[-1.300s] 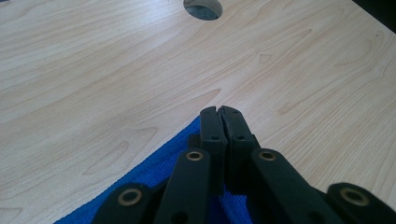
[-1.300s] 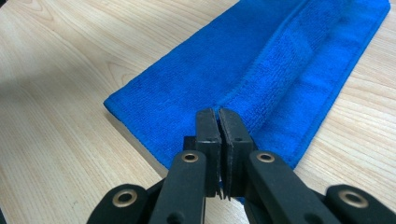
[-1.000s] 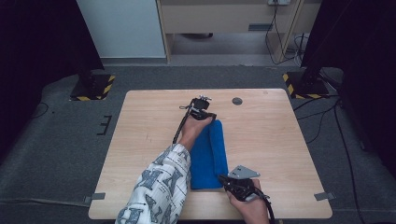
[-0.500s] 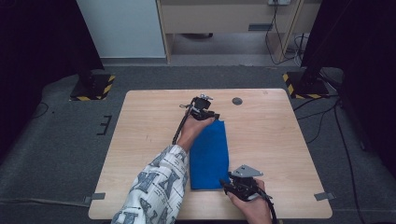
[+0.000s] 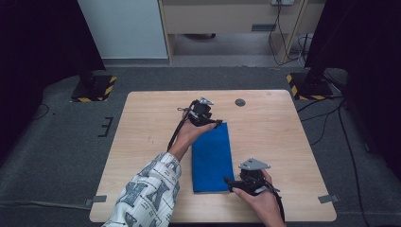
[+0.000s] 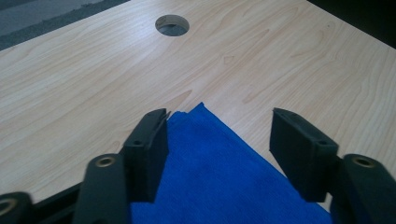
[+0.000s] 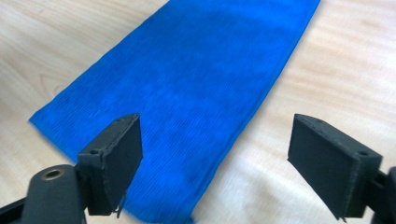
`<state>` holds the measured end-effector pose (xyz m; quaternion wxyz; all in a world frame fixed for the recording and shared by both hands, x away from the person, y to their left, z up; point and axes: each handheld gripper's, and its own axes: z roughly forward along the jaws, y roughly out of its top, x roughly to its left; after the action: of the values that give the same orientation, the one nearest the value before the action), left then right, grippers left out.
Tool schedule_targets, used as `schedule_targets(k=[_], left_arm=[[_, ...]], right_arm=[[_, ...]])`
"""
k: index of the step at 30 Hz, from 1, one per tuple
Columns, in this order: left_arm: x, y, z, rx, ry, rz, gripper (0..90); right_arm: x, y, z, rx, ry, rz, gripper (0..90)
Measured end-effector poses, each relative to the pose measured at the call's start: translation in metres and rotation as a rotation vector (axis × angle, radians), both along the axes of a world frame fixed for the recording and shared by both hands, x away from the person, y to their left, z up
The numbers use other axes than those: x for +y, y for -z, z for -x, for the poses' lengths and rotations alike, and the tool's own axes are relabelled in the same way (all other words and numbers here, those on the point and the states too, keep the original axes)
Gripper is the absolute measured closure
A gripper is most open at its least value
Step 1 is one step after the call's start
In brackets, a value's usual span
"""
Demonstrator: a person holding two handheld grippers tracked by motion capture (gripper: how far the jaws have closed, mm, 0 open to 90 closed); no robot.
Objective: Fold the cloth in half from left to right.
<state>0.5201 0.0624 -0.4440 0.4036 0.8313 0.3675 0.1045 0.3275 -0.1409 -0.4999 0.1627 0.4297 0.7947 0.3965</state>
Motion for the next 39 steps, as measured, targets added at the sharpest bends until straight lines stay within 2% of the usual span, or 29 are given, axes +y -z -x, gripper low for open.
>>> schedule_targets(k=[5, 8, 12, 15, 17, 21, 25, 31, 39], left_arm=[[0.007, -0.004, 0.009, -0.015, 0.012, -0.006, 25.3], [0.015, -0.006, 0.016, -0.017, -0.004, 0.012, 20.4], [0.025, -0.005, 0.025, -0.016, -0.011, -0.003, 14.8], [0.034, -0.003, 0.032, -0.014, -0.009, -0.023, 12.7], [0.041, -0.002, 0.036, -0.008, -0.022, -0.01, 11.5], [0.053, 0.0, 0.042, -0.01, -0.02, -0.01, 9.3], [0.066, 0.002, 0.04, -0.016, -0.035, -0.011, 8.8], [0.082, 0.011, 0.03, -0.007, -0.077, -0.018, 9.0], [0.087, 0.027, 0.012, -0.011, -0.113, -0.013, 11.2]], right_arm=[[0.002, -0.011, -0.018, -0.015, -0.011, 0.002, 13.8], [0.003, -0.015, -0.03, -0.026, -0.02, 0.008, 13.0], [0.006, -0.019, -0.046, -0.029, -0.037, 0.009, 11.5], [0.01, -0.025, -0.056, -0.028, -0.044, -0.003, 10.5], [0.013, -0.029, -0.065, -0.027, -0.07, 0.004, 10.5], [0.018, -0.035, -0.08, -0.025, -0.073, 0.024, 12.1], [0.022, -0.041, -0.094, -0.035, -0.086, 0.045, 15.7], [0.023, -0.046, -0.12, -0.017, -0.091, 0.05, 22.6], [0.017, -0.045, -0.156, -0.013, -0.086, 0.063, 30.2]])
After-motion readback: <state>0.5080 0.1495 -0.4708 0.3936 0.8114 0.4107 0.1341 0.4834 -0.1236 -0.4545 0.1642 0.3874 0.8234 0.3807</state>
